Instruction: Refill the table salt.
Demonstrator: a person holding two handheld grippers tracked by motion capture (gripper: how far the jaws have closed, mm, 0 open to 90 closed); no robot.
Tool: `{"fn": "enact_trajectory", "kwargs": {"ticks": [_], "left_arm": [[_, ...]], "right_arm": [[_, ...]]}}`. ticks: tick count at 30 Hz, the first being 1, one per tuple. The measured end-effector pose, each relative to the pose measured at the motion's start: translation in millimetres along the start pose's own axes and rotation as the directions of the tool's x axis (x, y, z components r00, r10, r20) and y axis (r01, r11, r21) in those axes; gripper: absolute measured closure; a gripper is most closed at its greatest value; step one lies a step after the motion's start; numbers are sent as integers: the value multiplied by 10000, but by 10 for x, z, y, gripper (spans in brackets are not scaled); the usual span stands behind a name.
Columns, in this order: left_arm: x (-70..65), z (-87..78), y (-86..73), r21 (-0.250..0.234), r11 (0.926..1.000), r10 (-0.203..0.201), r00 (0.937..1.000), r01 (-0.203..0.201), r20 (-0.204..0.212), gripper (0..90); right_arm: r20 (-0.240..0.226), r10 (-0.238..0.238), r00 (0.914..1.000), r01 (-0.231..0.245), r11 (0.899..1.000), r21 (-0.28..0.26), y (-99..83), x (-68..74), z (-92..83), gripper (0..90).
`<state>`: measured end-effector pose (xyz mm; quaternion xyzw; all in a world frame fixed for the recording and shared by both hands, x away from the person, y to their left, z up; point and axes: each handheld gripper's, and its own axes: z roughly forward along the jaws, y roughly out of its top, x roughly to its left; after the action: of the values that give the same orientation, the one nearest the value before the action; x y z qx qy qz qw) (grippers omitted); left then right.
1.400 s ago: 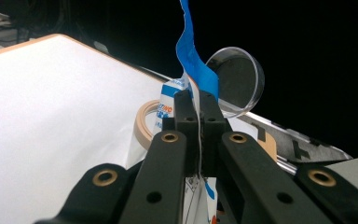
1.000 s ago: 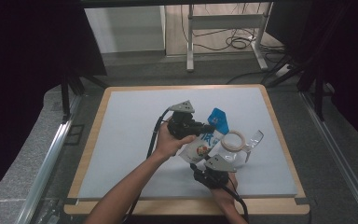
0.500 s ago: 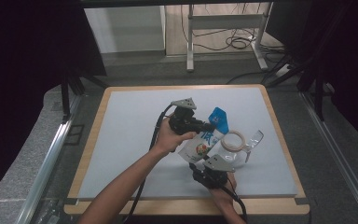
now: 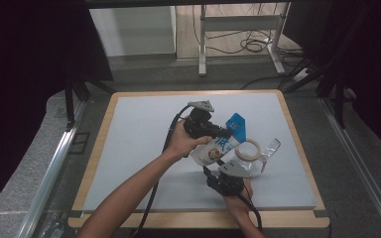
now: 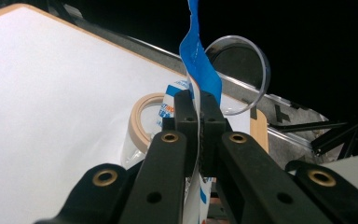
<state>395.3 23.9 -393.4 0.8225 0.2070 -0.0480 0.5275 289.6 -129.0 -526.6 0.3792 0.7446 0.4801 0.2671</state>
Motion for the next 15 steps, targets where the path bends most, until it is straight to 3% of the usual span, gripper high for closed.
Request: {"fn": "enact_trajectory", "kwargs": {"ticks": [6, 15], "left_arm": [[-119, -88, 12, -221, 9993, 300, 9995, -300, 14, 900], [-175, -139, 9, -221, 9990, 381, 9992, -379, 101, 900]], "right_arm": [[250, -301, 9992, 309, 9991, -307, 16, -9, 21, 396], [-130, -711, 9974, 700, 9948, -742, 43, -18, 9, 334]]}}
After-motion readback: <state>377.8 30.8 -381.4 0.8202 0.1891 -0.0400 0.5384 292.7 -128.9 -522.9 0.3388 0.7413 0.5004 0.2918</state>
